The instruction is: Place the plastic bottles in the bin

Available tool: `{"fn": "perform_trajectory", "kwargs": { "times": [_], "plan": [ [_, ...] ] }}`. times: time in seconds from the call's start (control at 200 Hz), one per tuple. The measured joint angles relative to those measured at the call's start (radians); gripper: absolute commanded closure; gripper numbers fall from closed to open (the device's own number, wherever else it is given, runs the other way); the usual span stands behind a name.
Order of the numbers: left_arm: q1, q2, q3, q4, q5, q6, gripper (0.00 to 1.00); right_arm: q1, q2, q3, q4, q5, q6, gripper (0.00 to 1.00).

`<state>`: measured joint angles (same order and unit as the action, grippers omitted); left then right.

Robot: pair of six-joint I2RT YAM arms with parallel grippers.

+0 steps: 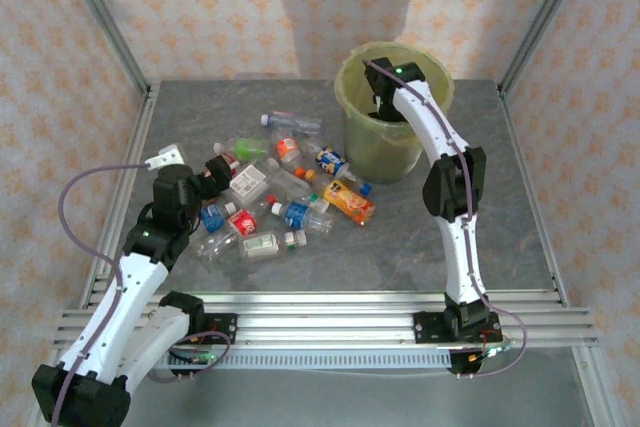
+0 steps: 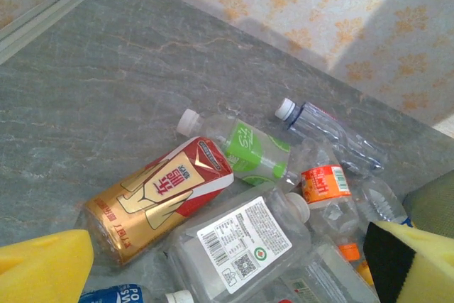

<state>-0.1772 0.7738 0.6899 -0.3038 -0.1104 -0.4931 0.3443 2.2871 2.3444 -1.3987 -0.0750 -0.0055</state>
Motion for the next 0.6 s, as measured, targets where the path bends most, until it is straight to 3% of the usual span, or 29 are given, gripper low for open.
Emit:
{"fn": "perform_trajectory", "kwargs": {
  "times": [0.21, 0.475, 0.565, 0.601],
  "plan": [
    [0.000, 0.002, 0.024, -0.035, 0.002, 0.000, 0.00, 0.002, 0.021, 0.164, 0.000, 0.012, 0.009, 0.22],
    [0.000, 0.141, 0.209, -0.258, -0.064, -0.024, 0.00, 0.011, -0.006, 0.234, 0.002, 0.050, 0.027, 0.18],
    [0.006, 0.198, 0.243, -0.345, -0.101, -0.063, 0.00, 0.026, -0.058, 0.216, 0.016, 0.069, 0.034, 0.13],
    [0.013, 0.215, 0.245, -0.373, -0.103, -0.077, 0.00, 0.033, -0.085, 0.203, 0.025, 0.077, 0.036, 0.06]
  ]
}}
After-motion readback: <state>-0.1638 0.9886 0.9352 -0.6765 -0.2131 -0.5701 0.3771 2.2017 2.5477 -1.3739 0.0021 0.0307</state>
